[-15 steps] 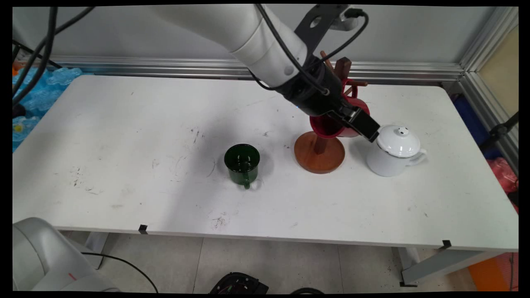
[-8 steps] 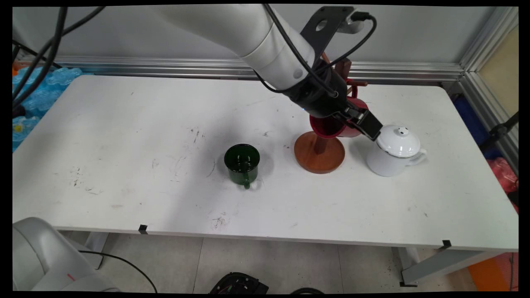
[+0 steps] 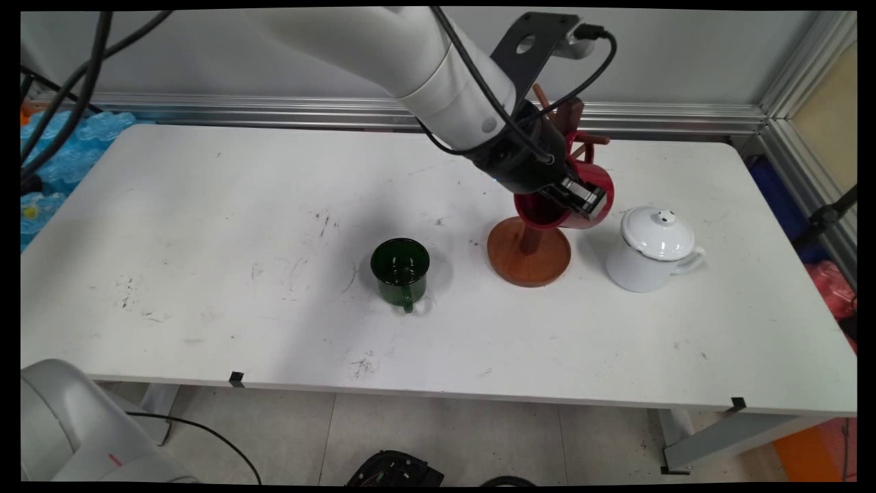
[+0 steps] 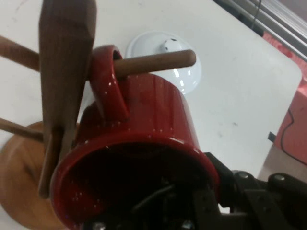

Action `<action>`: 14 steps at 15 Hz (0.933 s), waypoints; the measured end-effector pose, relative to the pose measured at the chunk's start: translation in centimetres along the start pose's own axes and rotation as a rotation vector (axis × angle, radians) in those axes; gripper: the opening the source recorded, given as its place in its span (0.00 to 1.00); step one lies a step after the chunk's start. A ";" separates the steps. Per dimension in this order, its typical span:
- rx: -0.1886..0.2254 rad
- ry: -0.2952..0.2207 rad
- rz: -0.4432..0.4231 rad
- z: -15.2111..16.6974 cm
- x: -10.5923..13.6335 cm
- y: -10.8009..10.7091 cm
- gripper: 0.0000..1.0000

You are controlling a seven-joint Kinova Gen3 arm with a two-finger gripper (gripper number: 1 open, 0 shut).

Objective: Place the picked object on the table

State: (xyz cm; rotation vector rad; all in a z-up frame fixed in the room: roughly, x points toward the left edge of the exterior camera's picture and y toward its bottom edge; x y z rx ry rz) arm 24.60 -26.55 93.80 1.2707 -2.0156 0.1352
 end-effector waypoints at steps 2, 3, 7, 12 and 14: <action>0.008 0.000 0.002 -0.1 -0.1 -0.1 0.00; 0.012 0.000 0.004 -0.1 -0.2 -0.2 0.00; 0.020 0.003 0.010 -0.3 -0.3 -0.2 0.00; 0.009 0.019 0.017 -0.8 -0.2 -0.1 0.00; 0.004 0.026 0.018 -0.9 -0.1 0.0 0.00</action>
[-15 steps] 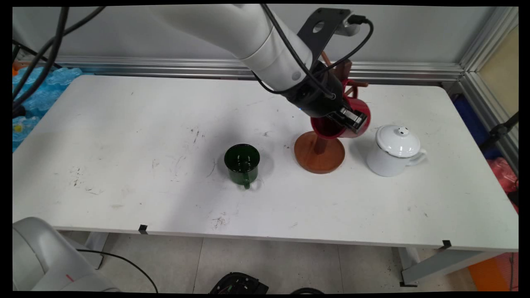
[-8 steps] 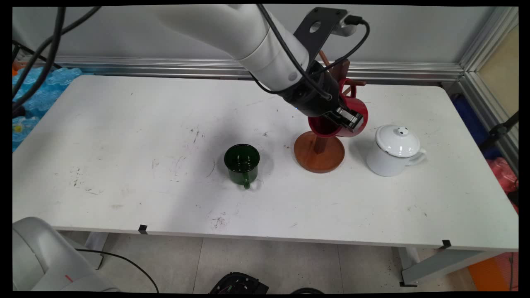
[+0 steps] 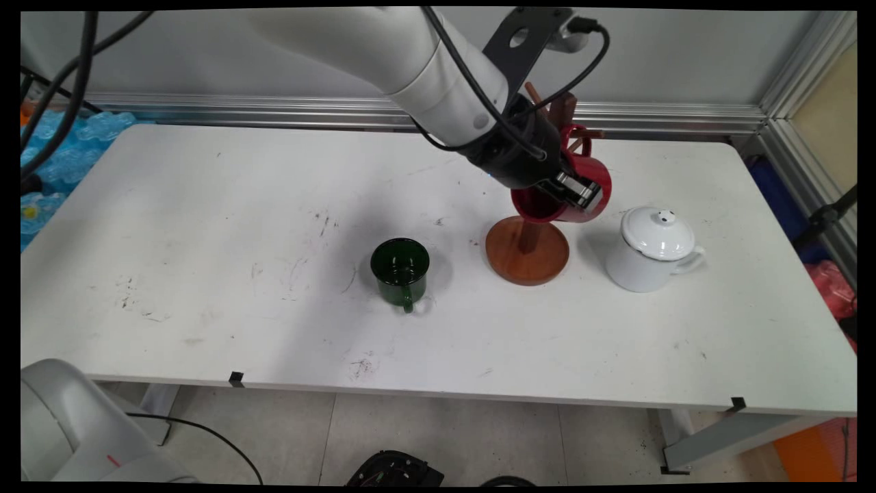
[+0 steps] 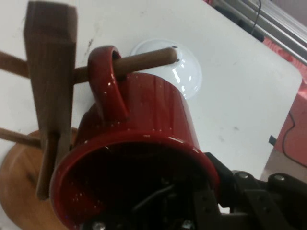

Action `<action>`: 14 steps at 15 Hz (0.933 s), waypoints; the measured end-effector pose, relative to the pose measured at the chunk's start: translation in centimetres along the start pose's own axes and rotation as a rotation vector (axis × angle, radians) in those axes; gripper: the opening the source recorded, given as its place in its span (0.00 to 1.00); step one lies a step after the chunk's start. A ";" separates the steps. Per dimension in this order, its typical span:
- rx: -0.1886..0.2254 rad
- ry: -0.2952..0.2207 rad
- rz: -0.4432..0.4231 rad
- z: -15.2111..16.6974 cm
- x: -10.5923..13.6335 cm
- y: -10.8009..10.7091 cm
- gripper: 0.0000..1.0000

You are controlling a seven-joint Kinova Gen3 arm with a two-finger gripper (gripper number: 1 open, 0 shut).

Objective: Place the picked object on the table

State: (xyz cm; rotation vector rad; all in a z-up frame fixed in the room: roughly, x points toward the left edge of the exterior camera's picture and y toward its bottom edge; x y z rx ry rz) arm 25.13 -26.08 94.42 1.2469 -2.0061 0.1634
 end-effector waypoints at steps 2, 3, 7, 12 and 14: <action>-0.009 0.011 0.003 -0.2 0.3 0.2 0.00; -0.014 0.014 0.004 -0.3 0.4 0.3 0.00; -0.034 0.022 0.010 -0.8 0.4 0.8 0.00; -0.064 0.019 0.024 -1.5 0.0 1.6 0.00; -0.077 0.022 0.031 -1.7 0.0 1.9 0.00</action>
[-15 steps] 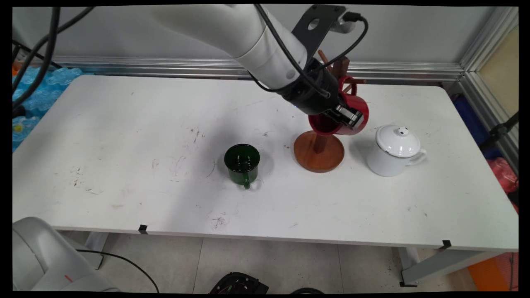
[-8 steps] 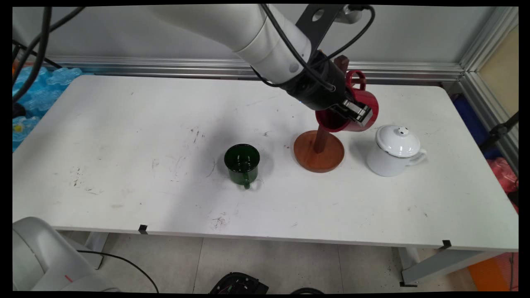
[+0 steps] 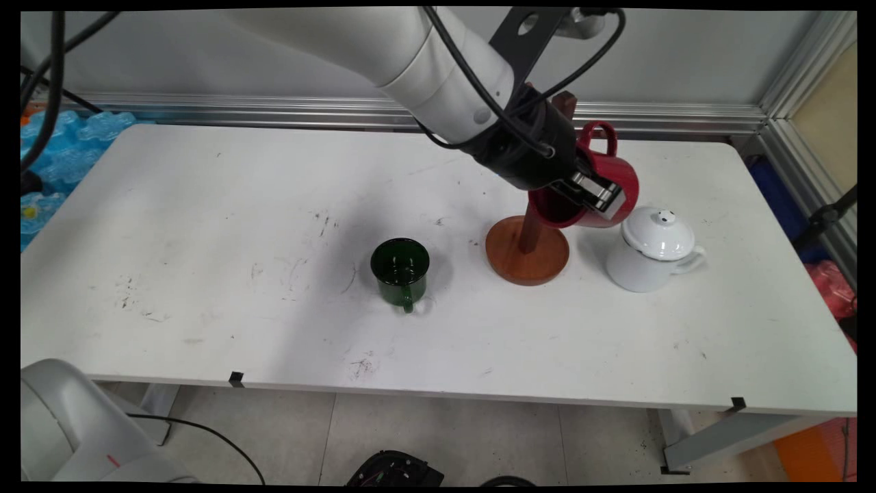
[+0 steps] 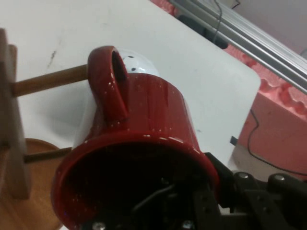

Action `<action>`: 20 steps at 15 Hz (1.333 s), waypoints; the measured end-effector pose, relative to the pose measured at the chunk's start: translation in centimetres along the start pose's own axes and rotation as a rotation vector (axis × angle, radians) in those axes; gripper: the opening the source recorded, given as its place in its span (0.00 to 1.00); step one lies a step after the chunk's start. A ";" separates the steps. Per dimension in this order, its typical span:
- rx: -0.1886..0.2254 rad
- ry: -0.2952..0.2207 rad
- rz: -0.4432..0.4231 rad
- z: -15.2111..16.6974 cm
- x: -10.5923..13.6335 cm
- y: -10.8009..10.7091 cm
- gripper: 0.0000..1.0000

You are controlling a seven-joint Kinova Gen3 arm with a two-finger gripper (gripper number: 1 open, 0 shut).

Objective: Place the picked object on the table

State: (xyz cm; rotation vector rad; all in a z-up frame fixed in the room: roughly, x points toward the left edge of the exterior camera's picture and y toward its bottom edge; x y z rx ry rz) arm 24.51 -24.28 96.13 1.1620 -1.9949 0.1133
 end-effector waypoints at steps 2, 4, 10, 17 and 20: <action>-0.013 0.004 0.006 -0.2 0.1 0.3 0.00; -0.024 0.008 0.012 -0.3 0.2 0.6 0.00; -0.042 -0.009 0.026 -1.1 -0.3 0.9 0.00; -0.064 -0.078 0.059 -5.3 -1.6 -0.1 0.00; -0.070 -0.105 0.087 -7.7 -1.9 -1.0 0.00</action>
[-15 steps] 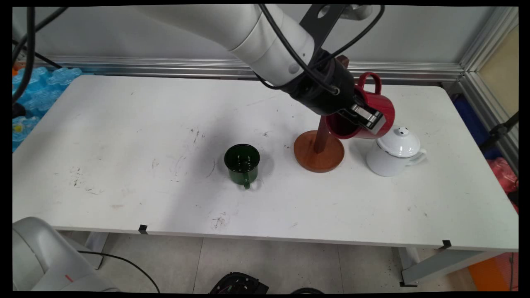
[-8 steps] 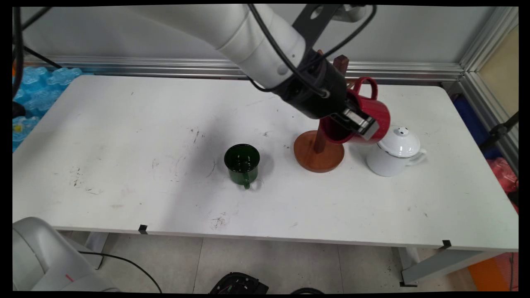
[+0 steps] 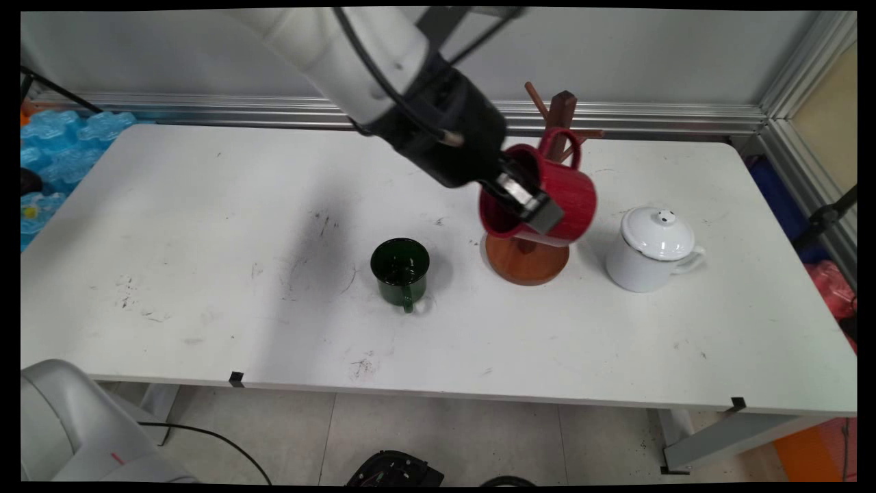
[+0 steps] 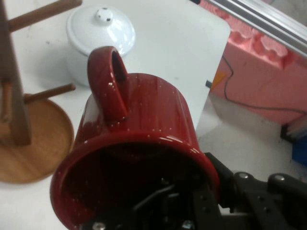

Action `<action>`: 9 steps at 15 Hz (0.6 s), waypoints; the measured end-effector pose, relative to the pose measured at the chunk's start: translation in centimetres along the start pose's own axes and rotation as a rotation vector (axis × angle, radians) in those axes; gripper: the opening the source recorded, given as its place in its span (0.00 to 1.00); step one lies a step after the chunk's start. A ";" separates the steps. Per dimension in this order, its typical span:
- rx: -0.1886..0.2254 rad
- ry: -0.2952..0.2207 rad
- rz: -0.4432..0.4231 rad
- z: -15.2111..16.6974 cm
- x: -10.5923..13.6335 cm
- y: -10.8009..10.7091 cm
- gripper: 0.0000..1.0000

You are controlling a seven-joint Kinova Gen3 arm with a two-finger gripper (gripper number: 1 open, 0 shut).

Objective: Place the picked object on the table

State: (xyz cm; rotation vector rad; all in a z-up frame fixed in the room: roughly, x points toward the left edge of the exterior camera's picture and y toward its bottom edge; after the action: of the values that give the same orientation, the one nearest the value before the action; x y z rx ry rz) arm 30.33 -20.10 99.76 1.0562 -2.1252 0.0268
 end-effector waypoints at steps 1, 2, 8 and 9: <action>0.000 -0.008 0.009 -0.7 -0.2 -0.3 0.00; 0.001 -0.016 0.021 -1.4 -0.3 -0.6 0.00; 0.036 -0.070 0.097 -5.7 -1.3 -3.7 0.00; 0.046 -0.080 0.110 -6.4 -1.4 -4.4 0.00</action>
State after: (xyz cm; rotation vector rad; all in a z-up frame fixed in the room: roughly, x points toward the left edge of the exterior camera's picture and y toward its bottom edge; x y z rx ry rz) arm 37.88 -19.91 102.19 0.9804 -2.2628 0.0883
